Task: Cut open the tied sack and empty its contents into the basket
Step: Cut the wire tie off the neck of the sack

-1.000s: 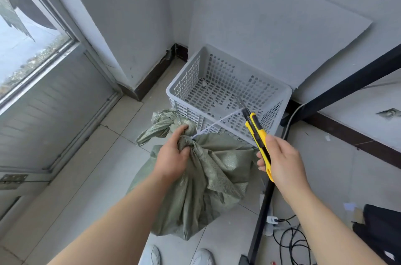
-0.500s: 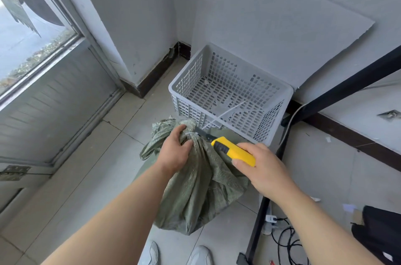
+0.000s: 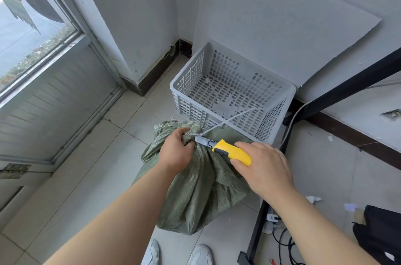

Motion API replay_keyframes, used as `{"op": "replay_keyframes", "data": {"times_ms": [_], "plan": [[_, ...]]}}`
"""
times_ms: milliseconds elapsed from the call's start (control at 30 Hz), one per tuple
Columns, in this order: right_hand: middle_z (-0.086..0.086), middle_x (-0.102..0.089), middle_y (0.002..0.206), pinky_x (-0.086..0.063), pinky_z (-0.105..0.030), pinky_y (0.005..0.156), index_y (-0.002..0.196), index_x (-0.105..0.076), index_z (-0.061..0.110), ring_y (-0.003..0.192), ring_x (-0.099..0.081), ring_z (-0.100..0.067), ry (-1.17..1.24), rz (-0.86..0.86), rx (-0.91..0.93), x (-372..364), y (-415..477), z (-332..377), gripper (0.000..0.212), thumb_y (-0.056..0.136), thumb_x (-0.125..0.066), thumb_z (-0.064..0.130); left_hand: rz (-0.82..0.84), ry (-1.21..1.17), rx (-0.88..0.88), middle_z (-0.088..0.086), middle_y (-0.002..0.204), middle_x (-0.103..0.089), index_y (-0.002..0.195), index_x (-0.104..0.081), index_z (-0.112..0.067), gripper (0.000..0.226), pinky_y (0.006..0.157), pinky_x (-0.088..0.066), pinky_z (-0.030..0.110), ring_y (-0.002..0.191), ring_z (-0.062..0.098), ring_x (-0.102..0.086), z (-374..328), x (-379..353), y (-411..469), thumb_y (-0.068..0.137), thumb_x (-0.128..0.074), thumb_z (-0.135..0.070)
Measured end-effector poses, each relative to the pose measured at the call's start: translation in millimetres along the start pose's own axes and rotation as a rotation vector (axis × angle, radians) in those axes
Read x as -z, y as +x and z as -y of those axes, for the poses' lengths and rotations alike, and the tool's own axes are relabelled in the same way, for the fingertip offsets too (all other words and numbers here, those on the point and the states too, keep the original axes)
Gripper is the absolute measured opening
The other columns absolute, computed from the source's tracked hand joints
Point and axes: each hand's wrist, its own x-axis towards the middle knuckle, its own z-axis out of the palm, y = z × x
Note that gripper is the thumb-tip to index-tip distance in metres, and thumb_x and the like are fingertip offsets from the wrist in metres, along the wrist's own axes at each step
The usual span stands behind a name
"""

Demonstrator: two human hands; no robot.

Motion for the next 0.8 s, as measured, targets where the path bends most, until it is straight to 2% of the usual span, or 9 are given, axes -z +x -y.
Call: {"op": "replay_keyframes", "data": {"times_ms": [100,200,300,367,467,567,700,800], "plan": [[0.007,-0.068,0.101,-0.042,-0.036,0.086,0.119,-0.062,0.034,0.098,-0.059,-0.022,-0.019,-0.090,-0.008,-5,-2,0,0.039,0.082,-0.060,0.049,0.001,-0.002,0.011,-0.003,0.087,-0.061,0.138,-0.045,-0.018,0.047,0.059,-0.050,0.035,0.048,0.019,-0.053,-3,-2,3,0.092,-0.057,-0.019],[0.006,-0.070,0.092,-0.047,-0.037,0.079,0.111,-0.066,0.033,0.090,-0.062,-0.024,-0.026,-0.141,-0.035,-8,-4,0,0.036,0.077,-0.066,0.046,0.002,-0.009,0.028,-0.004,0.077,-0.061,0.137,-0.046,-0.014,0.047,0.062,-0.053,0.037,0.052,0.022,-0.056,-5,-4,7,0.092,-0.058,-0.020],[0.008,-0.070,0.098,-0.047,-0.036,0.080,0.114,-0.065,0.035,0.095,-0.061,-0.022,-0.012,-0.123,-0.046,-8,-4,-1,0.038,0.078,-0.066,0.047,-0.005,-0.034,0.052,0.008,0.110,-0.063,0.132,-0.048,-0.012,0.046,0.073,-0.056,0.040,0.078,0.031,-0.066,-5,-4,9,0.090,-0.062,-0.023],[0.008,-0.071,0.099,-0.047,-0.036,0.081,0.114,-0.066,0.035,0.095,-0.062,-0.022,-0.012,-0.133,-0.037,-8,-3,-2,0.039,0.077,-0.067,0.046,-0.007,-0.036,0.056,0.012,0.121,-0.060,0.127,-0.049,-0.011,0.043,0.070,-0.053,0.037,0.089,0.034,-0.066,-6,-5,11,0.089,-0.064,-0.023],[0.007,-0.072,0.094,-0.048,-0.035,0.077,0.109,-0.068,0.033,0.090,-0.063,-0.023,-0.032,-0.166,-0.047,-10,-2,-1,0.037,0.074,-0.072,0.044,0.003,-0.025,0.048,0.014,0.112,-0.064,0.122,-0.051,-0.008,0.039,0.062,-0.045,0.031,0.076,0.027,-0.060,-7,-7,14,0.088,-0.066,-0.024],[0.008,-0.072,0.091,-0.050,-0.035,0.074,0.106,-0.069,0.032,0.086,-0.065,-0.023,-0.021,-0.192,-0.071,-12,-4,-1,0.037,0.071,-0.074,0.042,-0.002,-0.009,0.056,0.012,0.098,-0.066,0.115,-0.054,-0.006,0.036,0.058,-0.043,0.029,0.070,0.023,-0.058,-8,-8,16,0.087,-0.067,-0.025],[0.009,-0.070,0.103,-0.046,-0.035,0.080,0.115,-0.065,0.034,0.097,-0.062,-0.022,0.030,-0.169,-0.103,-11,-2,-1,0.040,0.077,-0.068,0.045,-0.002,0.014,0.044,0.008,0.086,-0.063,0.110,-0.055,-0.006,0.032,0.052,-0.038,0.028,0.065,0.020,-0.055,-10,-9,15,0.087,-0.067,-0.025],[0.010,-0.066,0.114,-0.043,-0.034,0.085,0.126,-0.057,0.036,0.105,-0.060,-0.021,0.013,-0.097,-0.084,-7,3,1,0.044,0.084,-0.059,0.049,-0.012,0.022,0.018,0.007,0.083,-0.061,0.108,-0.055,-0.005,0.030,0.055,-0.037,0.029,0.065,0.022,-0.053,-9,-11,13,0.087,-0.066,-0.024]]}}
